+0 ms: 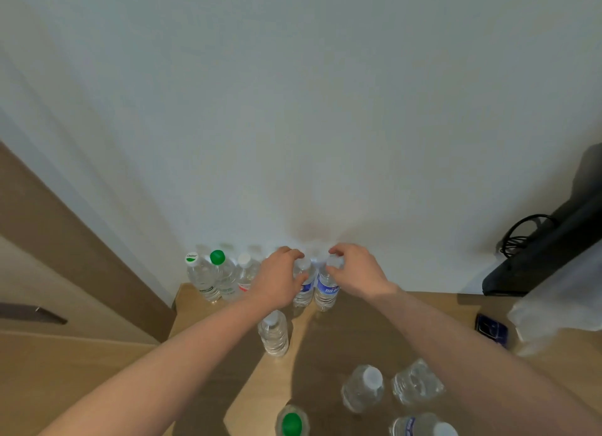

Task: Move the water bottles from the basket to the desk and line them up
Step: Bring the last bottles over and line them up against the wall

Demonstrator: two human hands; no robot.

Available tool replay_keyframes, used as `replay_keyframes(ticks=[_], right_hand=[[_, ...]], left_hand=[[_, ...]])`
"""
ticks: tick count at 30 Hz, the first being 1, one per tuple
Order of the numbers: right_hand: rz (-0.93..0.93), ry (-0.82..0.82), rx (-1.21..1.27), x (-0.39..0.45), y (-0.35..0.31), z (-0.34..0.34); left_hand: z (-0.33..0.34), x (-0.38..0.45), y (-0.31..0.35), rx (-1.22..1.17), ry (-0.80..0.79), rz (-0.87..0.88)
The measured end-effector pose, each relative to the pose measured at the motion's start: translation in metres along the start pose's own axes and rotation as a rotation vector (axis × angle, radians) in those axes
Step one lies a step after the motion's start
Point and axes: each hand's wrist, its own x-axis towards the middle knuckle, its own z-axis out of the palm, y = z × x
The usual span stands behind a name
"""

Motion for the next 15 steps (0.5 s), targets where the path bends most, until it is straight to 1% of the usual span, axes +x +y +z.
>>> replay_keyframes(ticks=[2, 6, 8, 11, 13, 15], right_hand=[[-0.015, 0.007, 0.084, -0.026, 0.001, -0.009], [-0.022, -0.081, 0.184, -0.082, 0.010, -0.022], [-0.043, -0.081, 0.185, -0.105, 0.012, -0.020], [-0.102, -0.095, 0.119, -0.131, 0.007, -0.007], [-0.130, -0.177, 0.104, -0.148, -0.004, 0.004], [-0.177, -0.302, 0.063, -0.162, -0.018, 0.014]], left_hand=[[-0.012, -0.031, -0.004, -0.059, 0.020, -0.017], [-0.026, -0.092, -0.033, -0.043, -0.006, -0.114], [-0.022, -0.109, -0.048, -0.045, -0.029, -0.151], [-0.009, -0.117, -0.058, -0.055, -0.103, -0.132], [-0.002, -0.114, -0.057, -0.047, -0.146, -0.097], [0.003, -0.106, -0.053, -0.019, -0.175, -0.050]])
